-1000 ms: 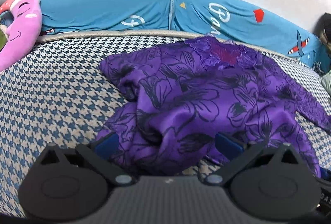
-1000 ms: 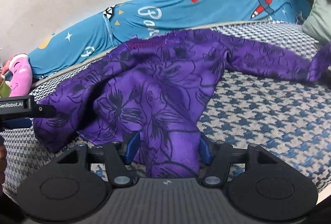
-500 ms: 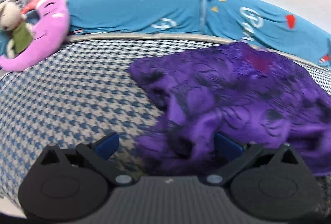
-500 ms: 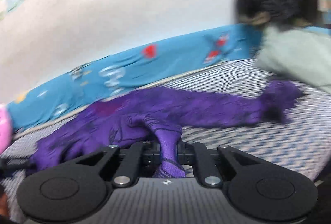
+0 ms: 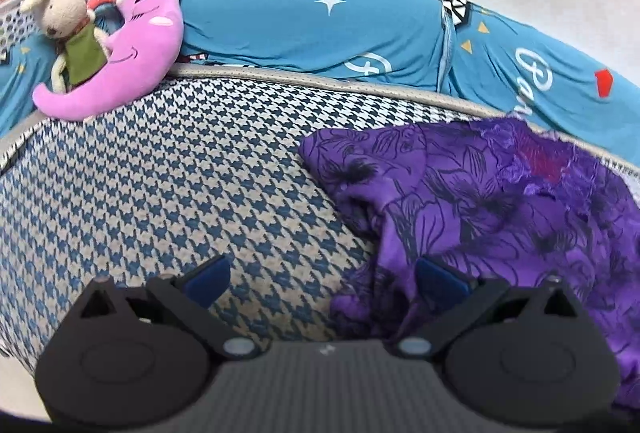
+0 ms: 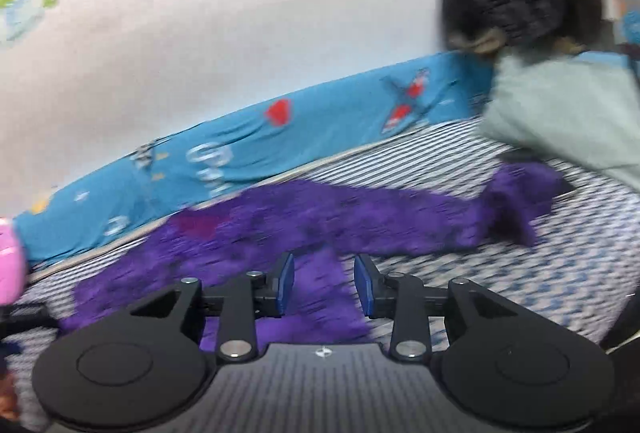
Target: Fold clothes
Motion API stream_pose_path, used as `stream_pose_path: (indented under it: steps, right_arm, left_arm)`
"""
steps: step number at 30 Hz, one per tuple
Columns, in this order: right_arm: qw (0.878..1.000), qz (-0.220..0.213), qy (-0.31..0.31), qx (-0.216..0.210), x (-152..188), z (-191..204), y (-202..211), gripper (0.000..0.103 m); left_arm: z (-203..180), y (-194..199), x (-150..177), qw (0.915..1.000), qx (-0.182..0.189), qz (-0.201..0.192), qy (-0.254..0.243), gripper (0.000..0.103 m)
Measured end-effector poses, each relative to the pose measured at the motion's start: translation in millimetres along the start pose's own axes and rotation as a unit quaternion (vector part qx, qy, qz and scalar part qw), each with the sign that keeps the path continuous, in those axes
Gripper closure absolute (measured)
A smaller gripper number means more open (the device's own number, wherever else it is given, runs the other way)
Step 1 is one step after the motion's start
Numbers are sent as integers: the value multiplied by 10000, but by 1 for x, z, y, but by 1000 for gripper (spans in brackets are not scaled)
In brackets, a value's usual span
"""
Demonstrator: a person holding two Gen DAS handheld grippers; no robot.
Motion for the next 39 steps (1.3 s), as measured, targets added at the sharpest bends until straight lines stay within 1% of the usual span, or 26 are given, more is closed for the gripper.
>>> stream_pose_path:
  steps: [4,7,14,21,28,31,33,39]
  right_arm:
    - [9958,354,408,-734,18,34,-4,70]
    - [9882,633,727,-1191,36,63,-5,69]
    - [9693,1033,1259,-1840,74,115,-1,62]
    - [9555,1258,1611,-2129,93,148,-7,57]
    - [9443,1335,1897,-2333,108,175,-16,44]
    - [9383,1298,2115,-2410,114,189,-20,42]
    - [9332,1227,2322,-2454,119,200,-24,37]
    - [9170,962,3090,-2334,139,224,-42,36]
  left_arm:
    - [4,1,0,10000,48,29,37,0]
    - [7,2,0,10000,62,55,44,0]
    - [13,4,0,9999,95,114,60,0]
    - [18,2,1,9997,24,236,53,0]
    - [33,1,-2,9988,-10,340,350,0]
    - [39,2,-5,9984,-62,314,460,0]
    - [43,3,-6,9982,-67,305,507,0]
    - [49,4,-7,9979,-69,286,576,0]
Point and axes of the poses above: each gripper's, at about its wrist camera, not at the fingertips, and y roughly against the way its jaws point, z to its left, x to its underside, the point moved 5 cm from there along -y, roughly the way its jaws point, and after that the axes turned 2 degrees about x, right-handed, at the moved point
